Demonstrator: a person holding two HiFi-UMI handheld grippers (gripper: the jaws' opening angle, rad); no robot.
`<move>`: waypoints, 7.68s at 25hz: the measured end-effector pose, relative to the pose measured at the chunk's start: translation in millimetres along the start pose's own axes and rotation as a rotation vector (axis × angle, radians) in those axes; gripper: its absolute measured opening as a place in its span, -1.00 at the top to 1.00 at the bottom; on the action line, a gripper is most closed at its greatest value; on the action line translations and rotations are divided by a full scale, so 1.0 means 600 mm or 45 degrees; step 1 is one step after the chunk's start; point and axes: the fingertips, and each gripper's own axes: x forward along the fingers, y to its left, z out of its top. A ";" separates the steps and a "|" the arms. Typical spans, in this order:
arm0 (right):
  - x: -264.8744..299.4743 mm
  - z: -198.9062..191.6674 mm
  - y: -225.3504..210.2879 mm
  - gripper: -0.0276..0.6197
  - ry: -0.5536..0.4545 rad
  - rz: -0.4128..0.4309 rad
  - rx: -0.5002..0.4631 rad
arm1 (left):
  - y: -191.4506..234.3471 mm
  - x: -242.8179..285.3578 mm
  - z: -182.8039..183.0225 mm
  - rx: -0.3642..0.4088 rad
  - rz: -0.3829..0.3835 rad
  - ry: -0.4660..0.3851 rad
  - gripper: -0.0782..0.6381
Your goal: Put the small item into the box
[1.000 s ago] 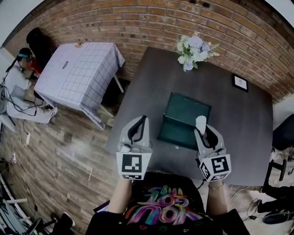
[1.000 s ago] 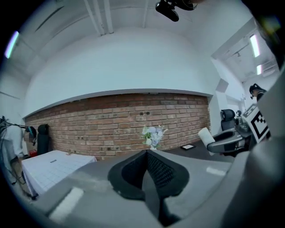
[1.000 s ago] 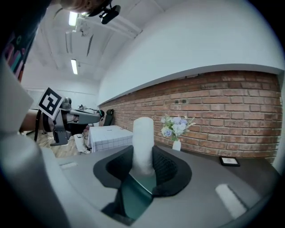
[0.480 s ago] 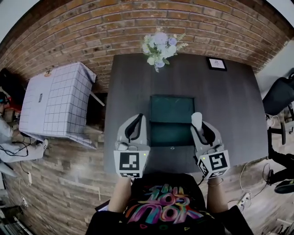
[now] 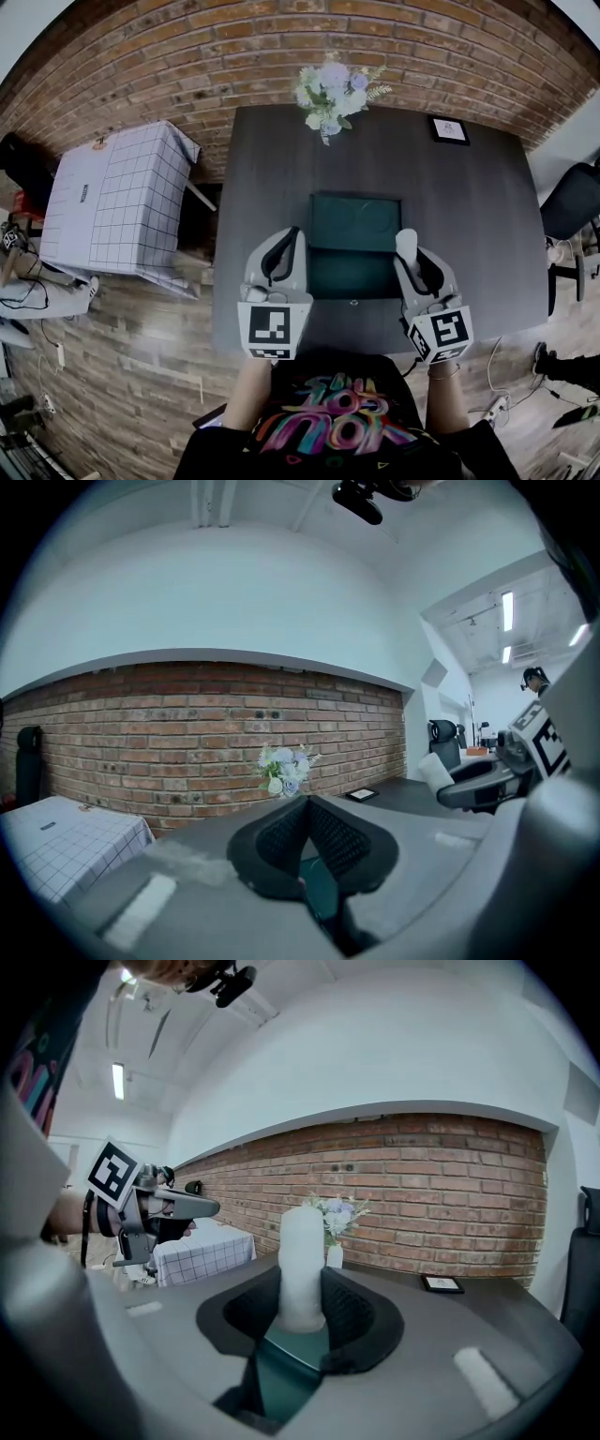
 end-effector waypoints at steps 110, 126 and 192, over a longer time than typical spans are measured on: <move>0.127 -0.323 0.130 0.31 0.857 0.569 -0.302 | -0.029 0.004 -0.118 -0.044 -0.016 0.159 0.78; 0.076 -0.117 0.053 0.33 0.502 0.394 -0.284 | -0.008 0.004 -0.056 -0.007 0.027 0.057 0.78; -0.044 0.081 -0.067 0.91 -0.172 -0.003 -0.020 | -0.013 -0.017 0.026 -0.115 0.051 -0.075 0.78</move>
